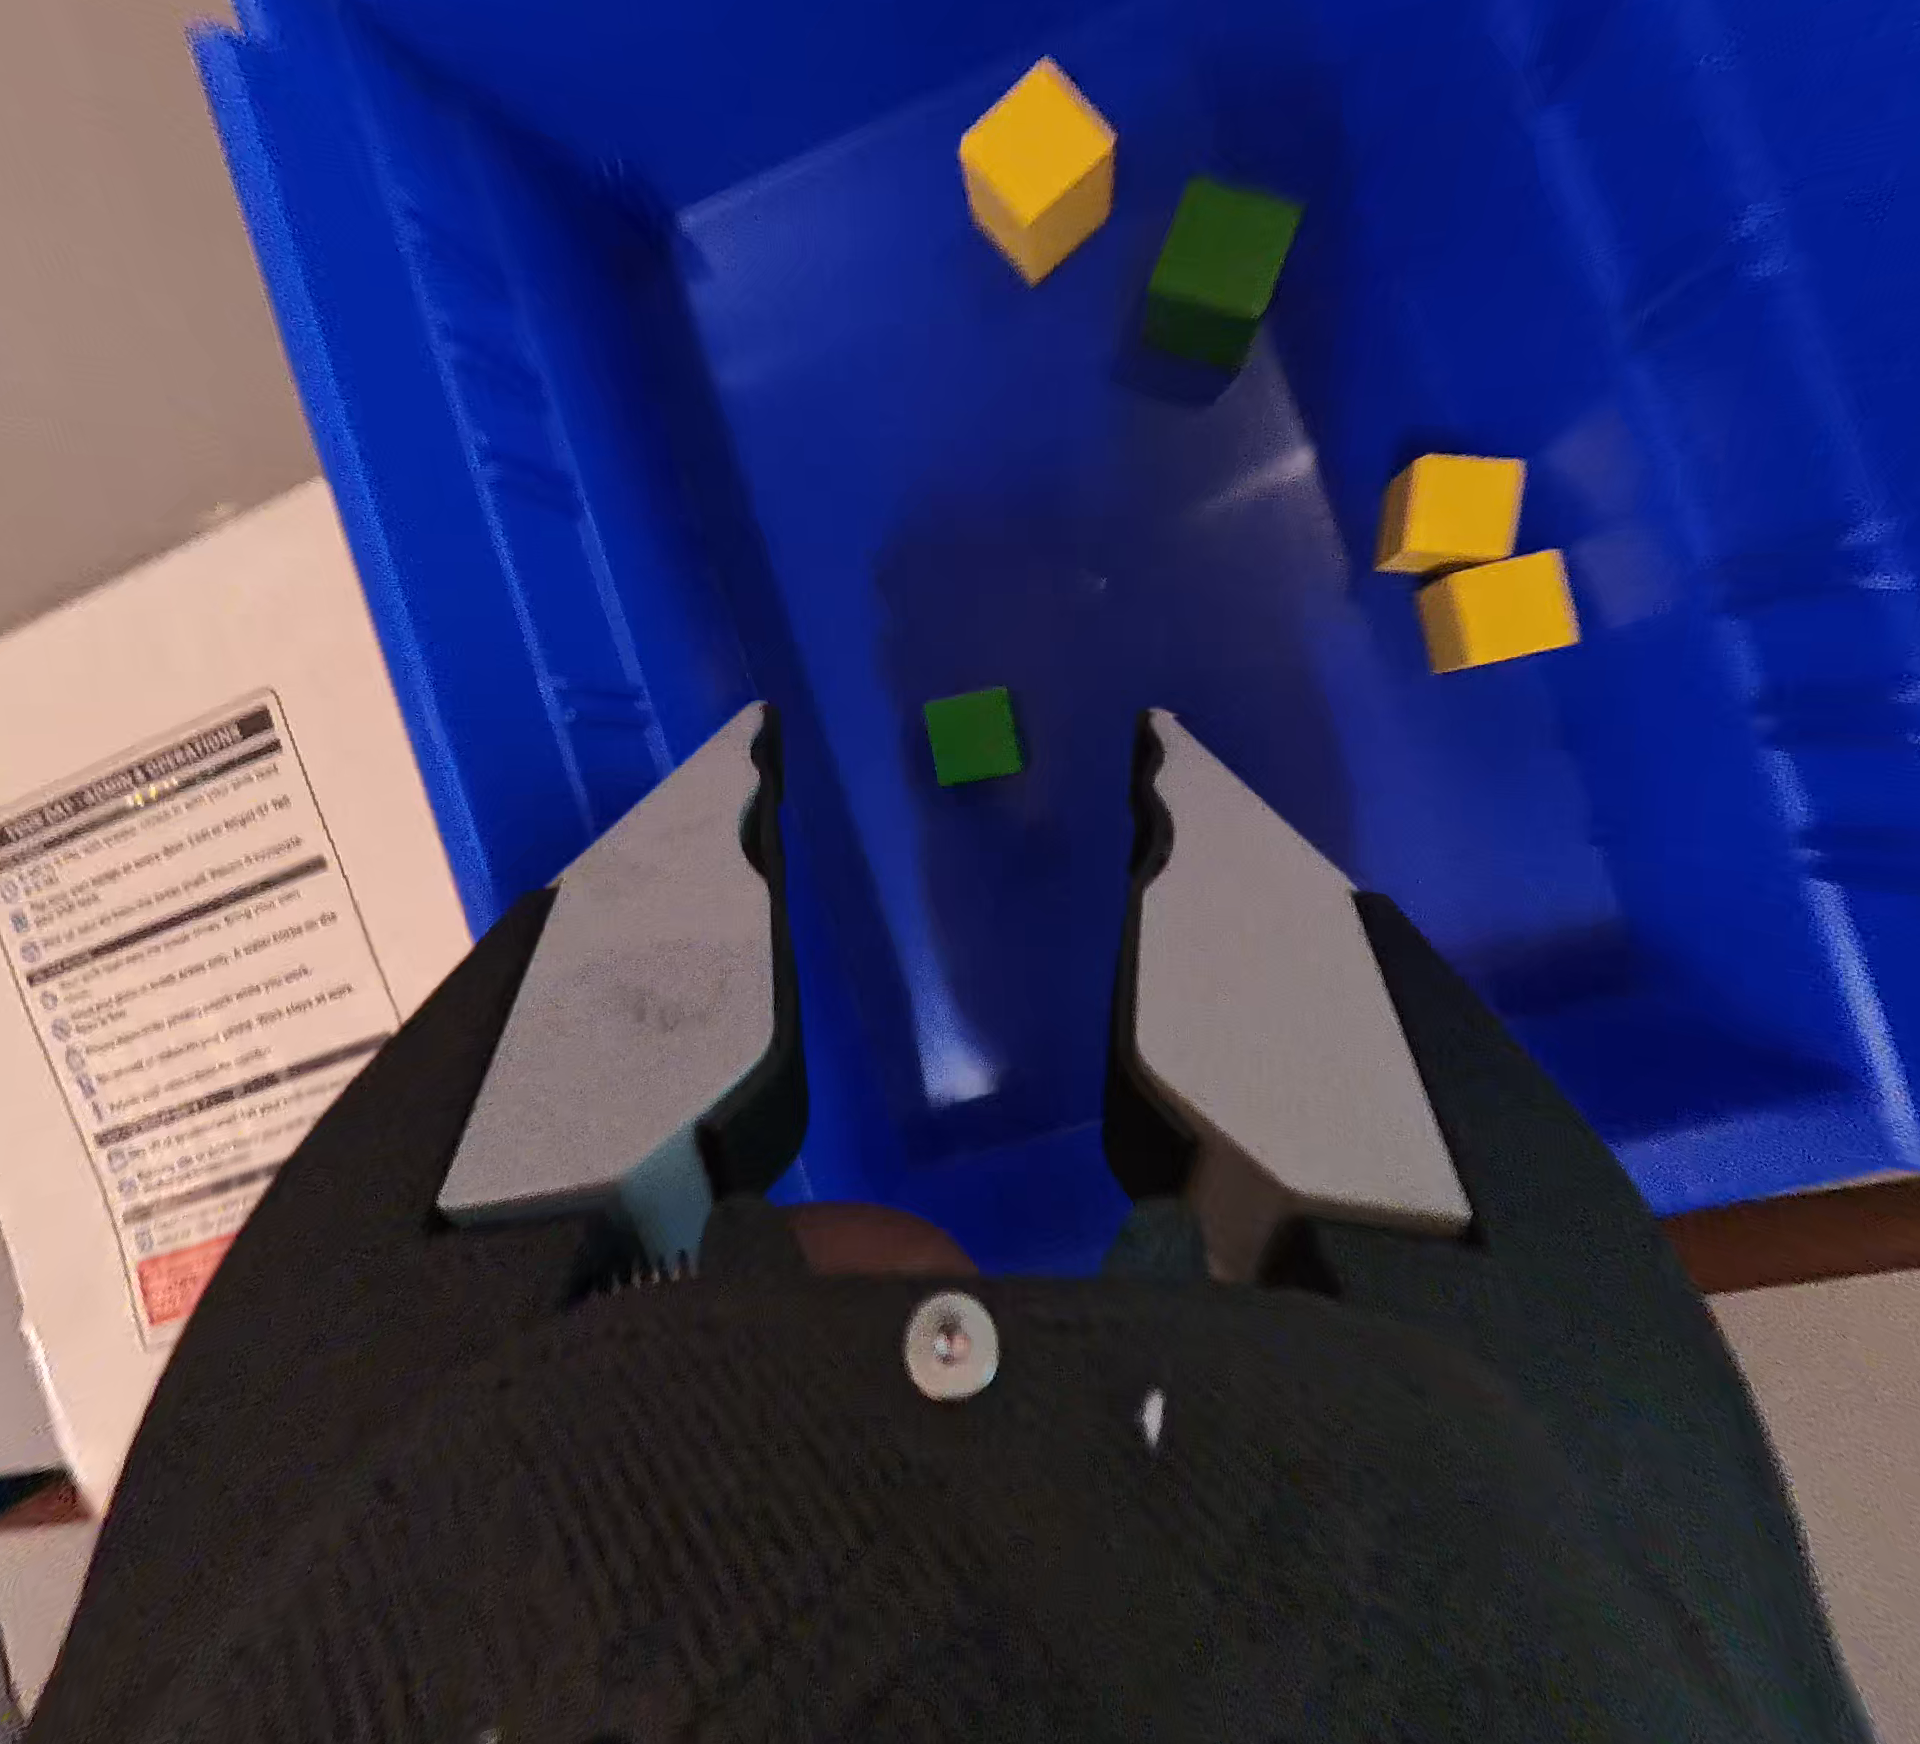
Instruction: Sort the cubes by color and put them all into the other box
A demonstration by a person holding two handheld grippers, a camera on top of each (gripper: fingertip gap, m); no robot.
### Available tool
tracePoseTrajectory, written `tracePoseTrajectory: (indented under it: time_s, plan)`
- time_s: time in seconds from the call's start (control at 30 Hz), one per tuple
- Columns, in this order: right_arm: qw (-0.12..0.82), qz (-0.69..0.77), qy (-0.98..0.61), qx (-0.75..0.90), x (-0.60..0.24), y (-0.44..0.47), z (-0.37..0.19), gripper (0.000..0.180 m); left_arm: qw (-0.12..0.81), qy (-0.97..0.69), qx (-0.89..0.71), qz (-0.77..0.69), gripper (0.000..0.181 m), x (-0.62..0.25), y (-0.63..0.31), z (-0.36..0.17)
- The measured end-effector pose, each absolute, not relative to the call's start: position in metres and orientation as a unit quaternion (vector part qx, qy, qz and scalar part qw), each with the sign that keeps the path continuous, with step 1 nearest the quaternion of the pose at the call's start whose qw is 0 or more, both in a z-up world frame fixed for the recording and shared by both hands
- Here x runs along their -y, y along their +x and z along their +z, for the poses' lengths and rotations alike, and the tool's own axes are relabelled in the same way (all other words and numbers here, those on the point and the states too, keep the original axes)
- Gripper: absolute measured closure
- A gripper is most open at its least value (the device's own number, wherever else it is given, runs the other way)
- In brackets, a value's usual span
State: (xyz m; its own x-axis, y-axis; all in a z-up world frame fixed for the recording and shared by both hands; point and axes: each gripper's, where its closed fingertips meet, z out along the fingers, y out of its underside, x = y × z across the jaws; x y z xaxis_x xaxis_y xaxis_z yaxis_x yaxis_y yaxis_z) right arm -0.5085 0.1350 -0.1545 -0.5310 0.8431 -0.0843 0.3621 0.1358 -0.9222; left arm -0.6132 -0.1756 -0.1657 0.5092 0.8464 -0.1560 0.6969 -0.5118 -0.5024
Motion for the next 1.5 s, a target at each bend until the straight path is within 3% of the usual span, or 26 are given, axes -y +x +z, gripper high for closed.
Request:
tracePoseTrajectory:
  time_s: [0.33, 0.4, 0.57, 0.77, 0.9, 1.03, 1.17, 1.37, 1.5]
  plan:
    - [0.235, 0.515, -0.423, 0.708, -0.138, -0.506, -0.149, 0.154, 0.096, -0.851, 0.485, 0.178, 0.117, 0.192, -0.611, -0.211]
    - [0.234, 0.515, -0.422, 0.709, -0.137, -0.505, -0.150, 0.154, 0.111, -0.846, 0.492, 0.172, 0.129, 0.189, -0.615, -0.212]
    - [0.229, 0.517, -0.422, 0.709, -0.136, -0.505, -0.150, 0.155, 0.114, -0.844, 0.496, 0.167, 0.133, 0.187, -0.615, -0.214]
    - [0.225, 0.519, -0.422, 0.709, -0.135, -0.504, -0.150, 0.156, 0.144, -0.840, 0.509, 0.124, 0.160, 0.177, -0.612, -0.217]
    - [0.225, 0.522, -0.419, 0.708, -0.134, -0.503, -0.149, 0.157, 0.145, -0.839, 0.510, 0.119, 0.161, 0.180, -0.611, -0.214]
    - [0.206, 0.533, -0.417, 0.707, -0.130, -0.501, -0.148, 0.158, 0.240, -0.837, 0.473, 0.134, 0.161, 0.153, -0.614, -0.174]
    - [0.140, 0.574, -0.405, 0.698, -0.117, -0.492, -0.141, 0.154, 0.369, -0.854, 0.326, 0.170, 0.161, 0.096, -0.589, -0.111]
    - [-0.211, 0.735, -0.311, 0.564, -0.077, -0.436, -0.074, 0.151, 0.492, -0.850, -0.022, 0.185, 0.161, 0.005, -0.480, -0.064]
    - [-0.304, 0.760, -0.248, 0.518, -0.072, -0.413, -0.052, 0.149, 0.562, -0.792, -0.155, 0.182, 0.161, -0.031, -0.415, -0.039]
